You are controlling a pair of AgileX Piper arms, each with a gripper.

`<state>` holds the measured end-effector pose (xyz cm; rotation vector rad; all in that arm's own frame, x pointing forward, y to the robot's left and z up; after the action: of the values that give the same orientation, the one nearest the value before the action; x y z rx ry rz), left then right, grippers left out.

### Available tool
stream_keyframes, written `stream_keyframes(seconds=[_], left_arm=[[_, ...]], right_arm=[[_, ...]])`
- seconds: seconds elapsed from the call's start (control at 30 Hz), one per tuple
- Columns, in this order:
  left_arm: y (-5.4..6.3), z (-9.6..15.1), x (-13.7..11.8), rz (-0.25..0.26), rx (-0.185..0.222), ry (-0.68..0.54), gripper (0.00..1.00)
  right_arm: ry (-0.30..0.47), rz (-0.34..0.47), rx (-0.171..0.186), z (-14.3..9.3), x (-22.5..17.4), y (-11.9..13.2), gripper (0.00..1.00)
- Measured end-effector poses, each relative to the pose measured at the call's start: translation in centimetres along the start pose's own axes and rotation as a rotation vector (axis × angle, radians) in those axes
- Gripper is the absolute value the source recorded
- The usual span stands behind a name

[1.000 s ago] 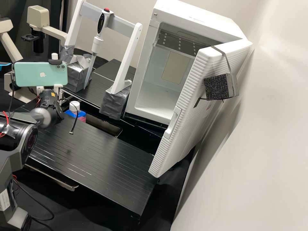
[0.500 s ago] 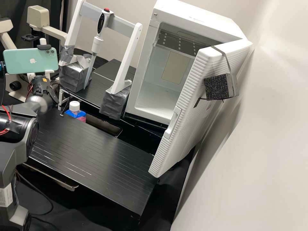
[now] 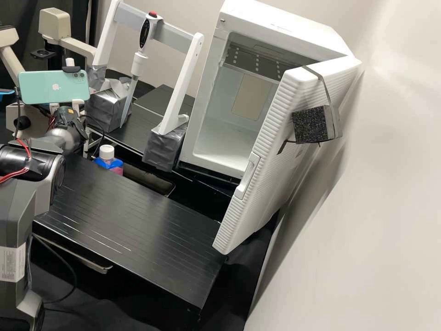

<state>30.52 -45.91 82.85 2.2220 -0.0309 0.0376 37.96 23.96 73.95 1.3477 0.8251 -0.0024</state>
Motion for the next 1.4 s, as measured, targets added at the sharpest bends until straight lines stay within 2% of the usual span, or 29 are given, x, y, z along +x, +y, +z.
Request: stream_keyframes(seconds=[0.43,0.83,0.93,1.4], left_arm=[[0.0,0.0,0.0,0.0,0.0,0.0,1.0],[0.0,0.0,0.0,0.0,0.0,0.0,1.0],[0.0,0.0,0.0,0.0,0.0,0.0,1.0],[0.0,0.0,0.0,0.0,0.0,0.0,1.0]], right_arm=[[0.04,-0.001,-0.022,-1.8,3.2,-0.3,0.0],[-0.02,-0.011,-0.029,-0.8,5.9,-0.8,0.0],[-0.047,-0.017,-0.007,-0.6,6.6,-1.3,0.0],[-0.091,-0.034,0.017,-0.3,9.0,-2.7,0.0]])
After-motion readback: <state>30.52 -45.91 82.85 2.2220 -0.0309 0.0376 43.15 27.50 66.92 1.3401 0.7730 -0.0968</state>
